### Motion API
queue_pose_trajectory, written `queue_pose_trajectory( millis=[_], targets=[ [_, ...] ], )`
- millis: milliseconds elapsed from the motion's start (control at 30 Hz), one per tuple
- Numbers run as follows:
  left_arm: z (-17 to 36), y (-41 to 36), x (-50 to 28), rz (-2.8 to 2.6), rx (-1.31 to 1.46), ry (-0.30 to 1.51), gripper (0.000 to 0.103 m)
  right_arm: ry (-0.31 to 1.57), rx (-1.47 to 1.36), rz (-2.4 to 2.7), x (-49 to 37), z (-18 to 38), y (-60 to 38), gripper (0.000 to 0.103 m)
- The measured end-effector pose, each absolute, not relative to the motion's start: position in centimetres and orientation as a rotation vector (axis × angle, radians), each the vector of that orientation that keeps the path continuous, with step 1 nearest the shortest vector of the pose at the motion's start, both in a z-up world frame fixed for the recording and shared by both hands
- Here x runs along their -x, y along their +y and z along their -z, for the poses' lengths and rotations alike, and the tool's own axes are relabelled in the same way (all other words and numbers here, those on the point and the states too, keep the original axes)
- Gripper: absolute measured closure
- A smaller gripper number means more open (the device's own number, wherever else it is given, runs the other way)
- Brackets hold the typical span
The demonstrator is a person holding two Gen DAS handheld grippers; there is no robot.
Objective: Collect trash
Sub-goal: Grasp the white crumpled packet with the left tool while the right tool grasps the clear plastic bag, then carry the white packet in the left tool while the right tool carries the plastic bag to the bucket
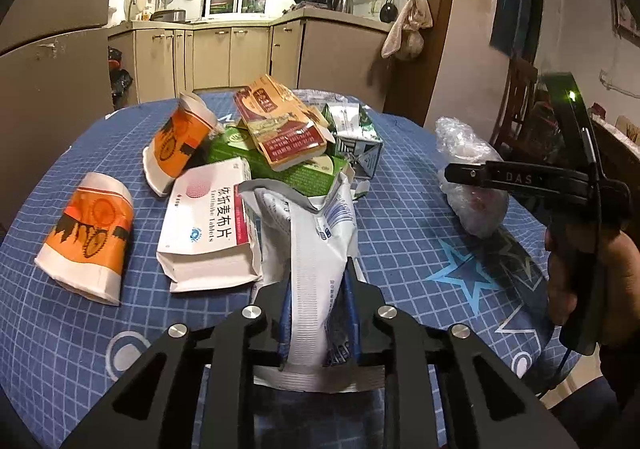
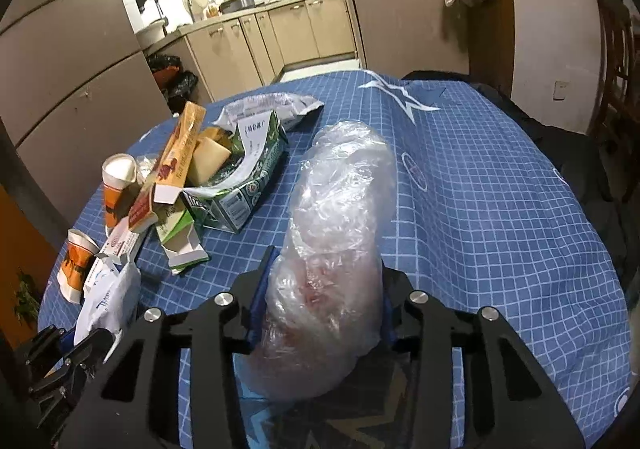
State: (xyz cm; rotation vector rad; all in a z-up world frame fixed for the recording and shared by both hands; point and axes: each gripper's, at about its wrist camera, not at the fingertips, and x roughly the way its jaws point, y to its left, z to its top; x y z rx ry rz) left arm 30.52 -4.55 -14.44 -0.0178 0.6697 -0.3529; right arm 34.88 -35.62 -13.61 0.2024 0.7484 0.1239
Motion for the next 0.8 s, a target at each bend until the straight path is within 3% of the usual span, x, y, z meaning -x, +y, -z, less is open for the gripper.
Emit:
queue_pose_trajectory(
  millis=[433, 800],
  targets=[
    [9.9, -1.4, -27.6, 0.476, 0.142, 0.548, 0.081, 0.649, -0.205, -0.127, -31.6, 10.3, -35.4, 0.064],
    [5.1, -5.6, -27.5, 0.487, 0.11, 0.457, 0.082, 0.456, -0.112, 0.034, -23.6, 5.5, -37.8, 0.064]
  ],
)
